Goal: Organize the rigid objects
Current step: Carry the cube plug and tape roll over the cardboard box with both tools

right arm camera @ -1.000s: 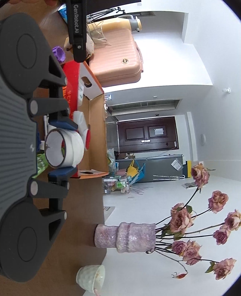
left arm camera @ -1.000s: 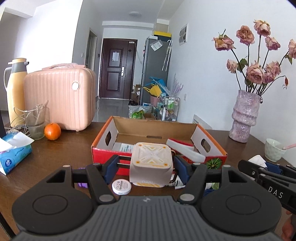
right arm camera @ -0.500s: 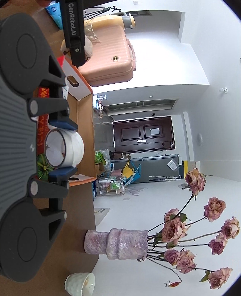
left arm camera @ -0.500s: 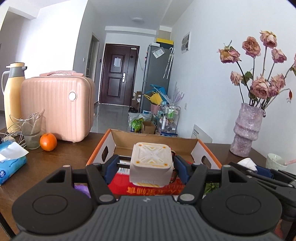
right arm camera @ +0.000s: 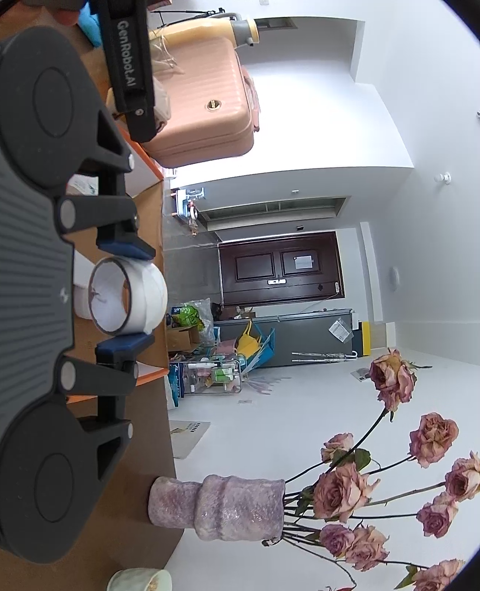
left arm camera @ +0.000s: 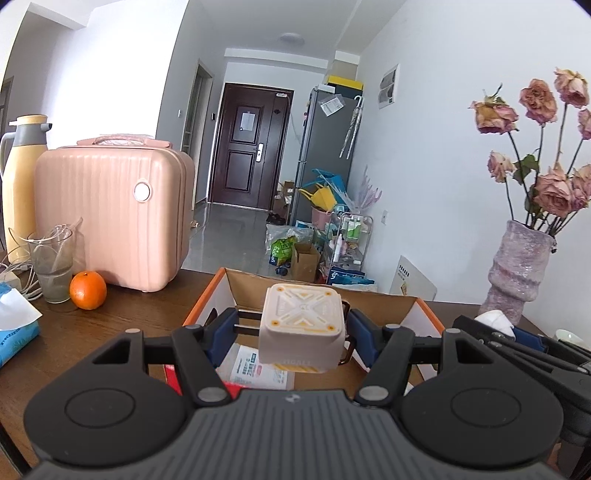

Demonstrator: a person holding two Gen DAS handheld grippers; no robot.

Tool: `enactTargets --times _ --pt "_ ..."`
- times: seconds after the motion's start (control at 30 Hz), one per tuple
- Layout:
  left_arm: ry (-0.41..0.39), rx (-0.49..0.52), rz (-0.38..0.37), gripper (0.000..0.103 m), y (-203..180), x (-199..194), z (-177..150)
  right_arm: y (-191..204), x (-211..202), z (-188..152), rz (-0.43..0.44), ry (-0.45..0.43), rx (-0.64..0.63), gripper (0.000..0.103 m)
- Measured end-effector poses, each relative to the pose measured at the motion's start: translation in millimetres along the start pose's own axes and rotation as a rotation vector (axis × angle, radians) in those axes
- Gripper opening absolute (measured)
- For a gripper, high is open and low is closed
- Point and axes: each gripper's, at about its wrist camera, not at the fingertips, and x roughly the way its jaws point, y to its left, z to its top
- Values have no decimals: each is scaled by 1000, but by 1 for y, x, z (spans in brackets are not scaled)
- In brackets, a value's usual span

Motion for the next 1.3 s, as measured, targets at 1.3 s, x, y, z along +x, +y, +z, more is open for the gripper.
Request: enactTargets --times 1.3 --pt "79 47 73 66 -5 116 13 -3 110 5 -52 168 -16 42"
